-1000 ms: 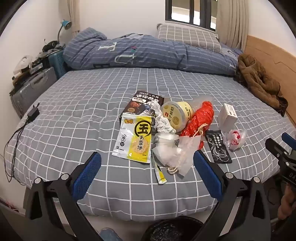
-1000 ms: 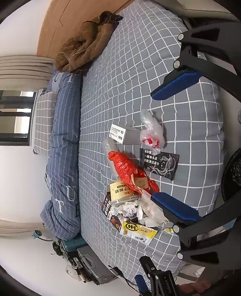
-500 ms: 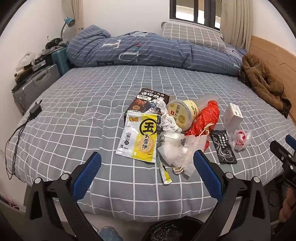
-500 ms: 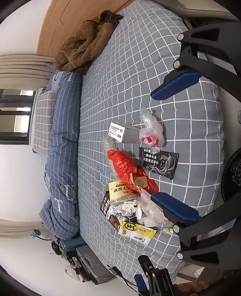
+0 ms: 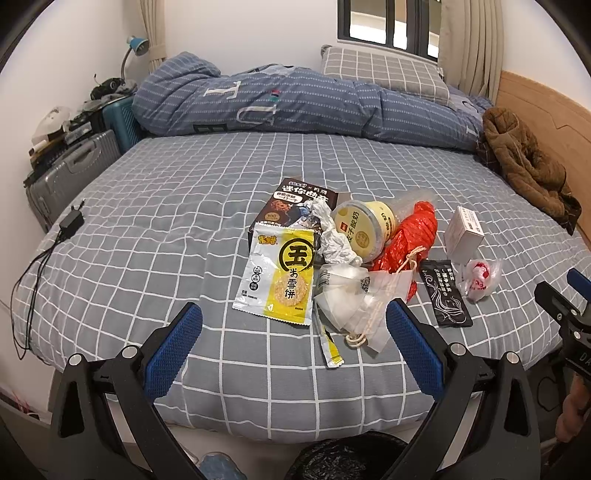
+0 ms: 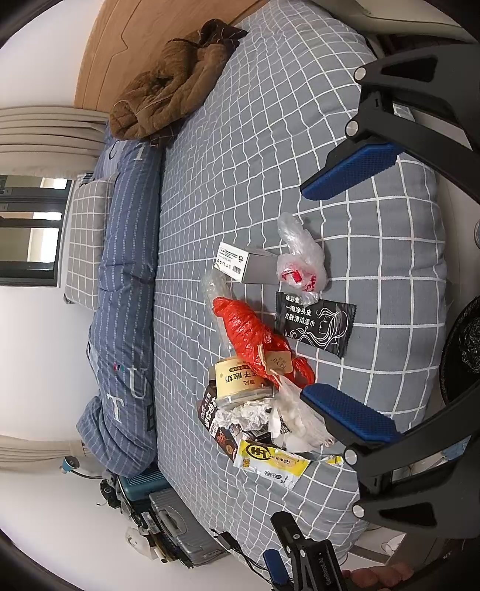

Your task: Collect trash

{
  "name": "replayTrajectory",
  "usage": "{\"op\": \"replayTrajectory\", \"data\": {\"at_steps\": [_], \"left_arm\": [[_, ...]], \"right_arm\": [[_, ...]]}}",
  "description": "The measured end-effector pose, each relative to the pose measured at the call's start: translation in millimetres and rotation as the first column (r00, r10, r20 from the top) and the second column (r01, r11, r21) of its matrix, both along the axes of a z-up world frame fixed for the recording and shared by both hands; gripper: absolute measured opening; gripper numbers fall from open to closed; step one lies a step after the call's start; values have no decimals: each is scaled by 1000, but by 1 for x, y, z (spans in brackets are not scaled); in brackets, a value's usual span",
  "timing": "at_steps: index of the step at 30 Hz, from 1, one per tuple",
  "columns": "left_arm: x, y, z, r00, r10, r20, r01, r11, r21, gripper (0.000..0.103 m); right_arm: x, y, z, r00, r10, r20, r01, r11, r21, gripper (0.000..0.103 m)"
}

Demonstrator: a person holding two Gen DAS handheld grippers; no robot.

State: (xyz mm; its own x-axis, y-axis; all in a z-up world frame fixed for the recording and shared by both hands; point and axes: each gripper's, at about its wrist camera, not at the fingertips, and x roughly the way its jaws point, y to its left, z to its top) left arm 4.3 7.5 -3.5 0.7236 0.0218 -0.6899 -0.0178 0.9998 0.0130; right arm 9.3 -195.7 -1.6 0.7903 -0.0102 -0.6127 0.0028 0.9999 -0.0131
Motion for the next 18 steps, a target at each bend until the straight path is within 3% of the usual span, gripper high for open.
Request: {"op": "replayTrajectory", "data": {"at_steps": [18], "left_arm": [[-1, -1, 1, 1000, -8, 4, 8, 1000, 9, 97]], "right_arm": [[1, 0, 0, 1000, 1, 2, -1, 1000, -2, 96]]}}
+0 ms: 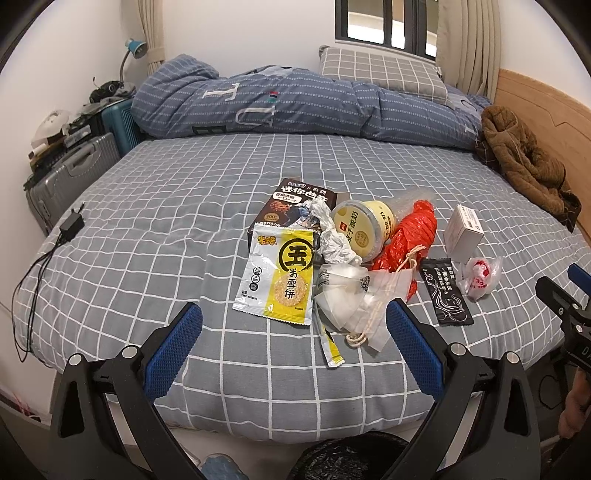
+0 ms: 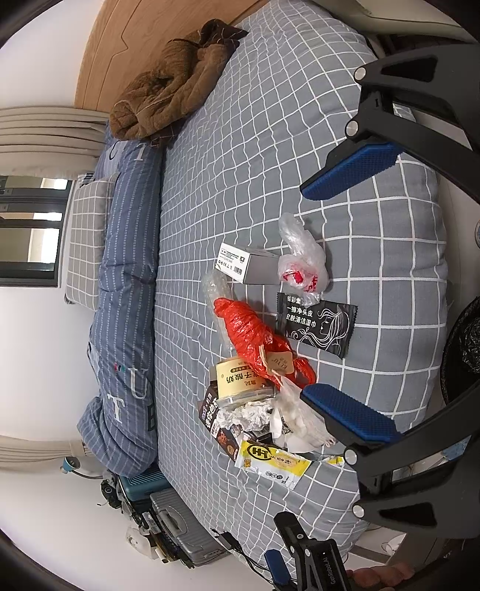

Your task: Collect trash

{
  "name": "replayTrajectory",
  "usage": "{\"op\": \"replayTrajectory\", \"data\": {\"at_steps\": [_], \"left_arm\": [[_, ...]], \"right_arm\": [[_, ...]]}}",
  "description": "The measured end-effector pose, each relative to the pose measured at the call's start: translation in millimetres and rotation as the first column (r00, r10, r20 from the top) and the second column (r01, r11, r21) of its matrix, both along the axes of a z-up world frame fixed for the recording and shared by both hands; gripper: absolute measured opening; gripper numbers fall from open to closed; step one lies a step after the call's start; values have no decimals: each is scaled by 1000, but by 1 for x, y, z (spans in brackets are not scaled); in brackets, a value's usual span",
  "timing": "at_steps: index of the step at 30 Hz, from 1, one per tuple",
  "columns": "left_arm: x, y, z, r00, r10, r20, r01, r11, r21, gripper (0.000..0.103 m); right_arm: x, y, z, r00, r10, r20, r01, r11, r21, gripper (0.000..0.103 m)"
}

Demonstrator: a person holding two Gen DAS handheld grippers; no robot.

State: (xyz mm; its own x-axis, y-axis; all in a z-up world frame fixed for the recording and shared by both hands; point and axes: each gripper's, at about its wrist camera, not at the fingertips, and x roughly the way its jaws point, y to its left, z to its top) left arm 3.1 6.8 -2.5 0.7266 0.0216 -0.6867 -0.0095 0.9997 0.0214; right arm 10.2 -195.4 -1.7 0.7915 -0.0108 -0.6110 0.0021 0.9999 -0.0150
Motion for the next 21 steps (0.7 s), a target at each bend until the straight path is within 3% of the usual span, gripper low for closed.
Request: {"op": "replayTrajectory", "data": {"at_steps": [21], "left_arm": [[0, 2, -2, 1000, -6, 2, 6, 1000, -5, 97]], "right_arm": [[1, 0, 0, 1000, 0, 1, 0, 1000, 2, 95]]}}
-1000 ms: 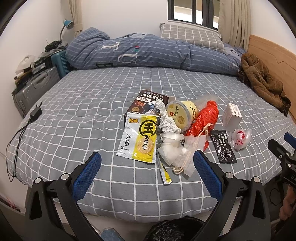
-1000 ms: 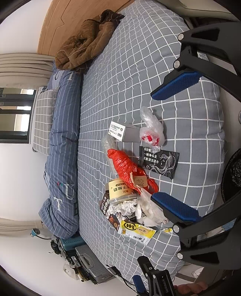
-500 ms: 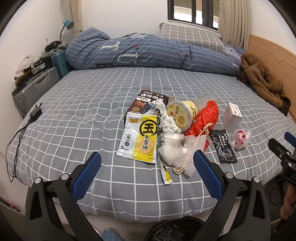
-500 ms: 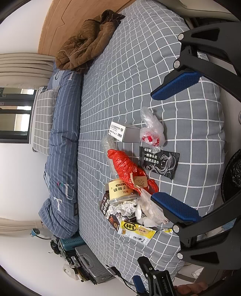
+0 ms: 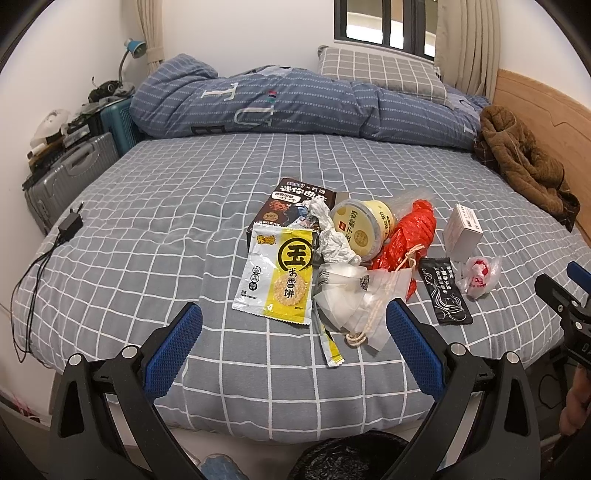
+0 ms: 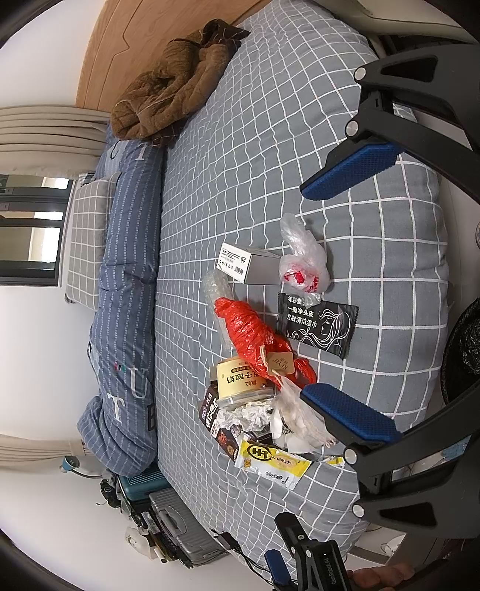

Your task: Collect trash

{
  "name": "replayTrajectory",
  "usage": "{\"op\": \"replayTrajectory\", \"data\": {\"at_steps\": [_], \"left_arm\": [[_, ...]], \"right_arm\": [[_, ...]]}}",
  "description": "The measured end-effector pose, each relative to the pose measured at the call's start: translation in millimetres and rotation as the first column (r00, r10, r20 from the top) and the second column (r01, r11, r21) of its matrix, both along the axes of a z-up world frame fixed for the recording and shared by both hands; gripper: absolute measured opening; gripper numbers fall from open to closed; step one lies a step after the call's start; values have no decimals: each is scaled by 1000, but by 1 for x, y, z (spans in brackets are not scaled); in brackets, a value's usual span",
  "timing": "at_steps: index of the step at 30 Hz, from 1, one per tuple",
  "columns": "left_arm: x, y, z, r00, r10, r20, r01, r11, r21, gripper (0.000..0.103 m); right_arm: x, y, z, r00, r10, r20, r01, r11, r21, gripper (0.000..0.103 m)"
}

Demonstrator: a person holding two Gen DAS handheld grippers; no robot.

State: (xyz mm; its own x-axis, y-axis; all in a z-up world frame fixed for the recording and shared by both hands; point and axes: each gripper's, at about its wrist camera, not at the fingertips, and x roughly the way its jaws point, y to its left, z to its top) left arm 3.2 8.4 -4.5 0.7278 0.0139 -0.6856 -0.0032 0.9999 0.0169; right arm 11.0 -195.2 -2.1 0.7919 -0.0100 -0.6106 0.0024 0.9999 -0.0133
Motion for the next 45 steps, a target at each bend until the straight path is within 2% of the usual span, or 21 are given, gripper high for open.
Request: {"op": "replayTrajectory", "data": {"at_steps": [27, 33, 40, 45], "left_arm": [[4, 3, -7, 1000, 9, -12, -8, 1000, 6, 97], [31, 9, -20, 999, 34, -43, -33, 999, 18, 97], [68, 22, -39, 995, 74, -72, -71, 996, 44, 97], [92, 29, -59, 990, 76, -115, -74, 997, 20, 97]], "right_arm": [[2, 0, -1, 1000, 1, -6, -1, 1000, -1, 95], [26, 9, -13, 1000, 16, -22, -17, 999, -35, 95], [58, -2, -37, 998, -27, -53, 24, 999, -46, 92], [80, -15, -59, 994, -56, -92, 52, 997, -48, 91]]}}
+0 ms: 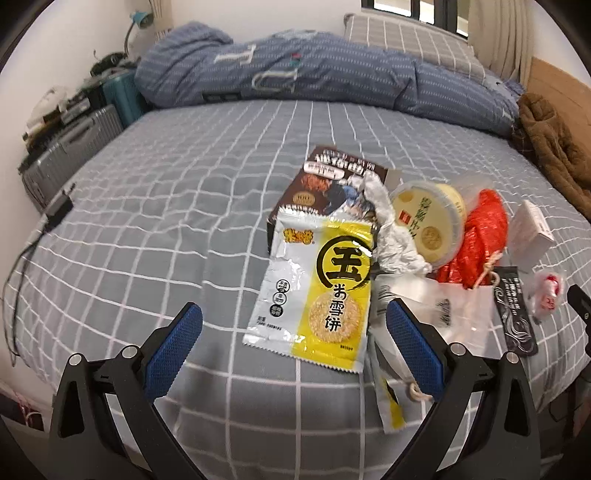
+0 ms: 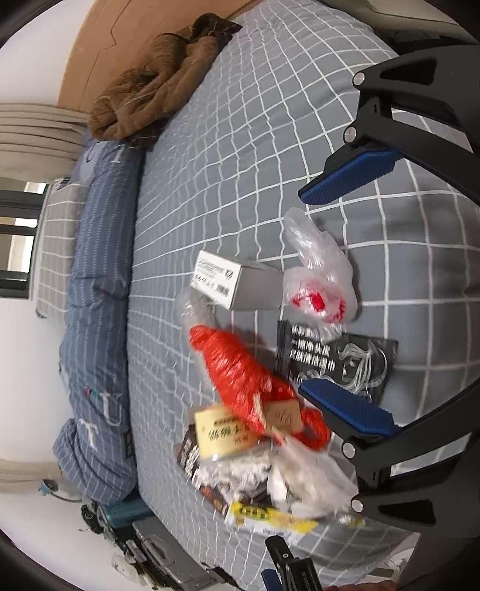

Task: Collect trash
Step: 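Grasp the yellow-white snack packet with the left tool while the right tool grasps the red-white plastic bag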

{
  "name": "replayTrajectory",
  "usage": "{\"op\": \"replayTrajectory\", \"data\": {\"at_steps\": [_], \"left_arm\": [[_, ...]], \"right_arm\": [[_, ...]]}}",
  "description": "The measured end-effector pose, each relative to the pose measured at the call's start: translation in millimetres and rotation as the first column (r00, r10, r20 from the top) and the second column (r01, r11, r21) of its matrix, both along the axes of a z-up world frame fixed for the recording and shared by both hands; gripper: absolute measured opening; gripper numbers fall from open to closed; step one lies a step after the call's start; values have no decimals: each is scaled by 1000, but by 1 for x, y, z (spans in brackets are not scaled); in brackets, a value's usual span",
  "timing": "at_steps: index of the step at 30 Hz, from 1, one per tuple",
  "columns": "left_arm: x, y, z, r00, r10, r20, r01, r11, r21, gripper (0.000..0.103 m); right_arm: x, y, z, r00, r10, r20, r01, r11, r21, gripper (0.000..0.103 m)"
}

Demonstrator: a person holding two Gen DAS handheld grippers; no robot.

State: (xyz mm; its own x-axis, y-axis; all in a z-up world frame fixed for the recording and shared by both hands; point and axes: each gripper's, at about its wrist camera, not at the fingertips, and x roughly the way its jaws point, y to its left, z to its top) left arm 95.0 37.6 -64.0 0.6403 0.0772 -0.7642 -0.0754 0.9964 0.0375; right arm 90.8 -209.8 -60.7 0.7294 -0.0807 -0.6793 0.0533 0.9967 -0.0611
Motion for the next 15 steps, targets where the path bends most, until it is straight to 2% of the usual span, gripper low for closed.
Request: {"op": "replayTrajectory", "data": {"at_steps": [4, 9, 15], "left_arm": [[18, 2, -19, 999, 0, -35, 0, 1000, -7, 97], [39, -4, -27, 999, -28, -43, 28, 1000, 4, 97], [46, 0, -42, 997, -23, -72, 22, 1000, -15, 96]], "right_arm": [[12, -4, -15, 1000, 1, -25, -1, 1000, -1, 89], [24, -11, -29, 999, -1, -51, 2, 1000, 7, 85], [38, -16, -46, 996, -3, -85, 4, 1000, 18, 79]]}}
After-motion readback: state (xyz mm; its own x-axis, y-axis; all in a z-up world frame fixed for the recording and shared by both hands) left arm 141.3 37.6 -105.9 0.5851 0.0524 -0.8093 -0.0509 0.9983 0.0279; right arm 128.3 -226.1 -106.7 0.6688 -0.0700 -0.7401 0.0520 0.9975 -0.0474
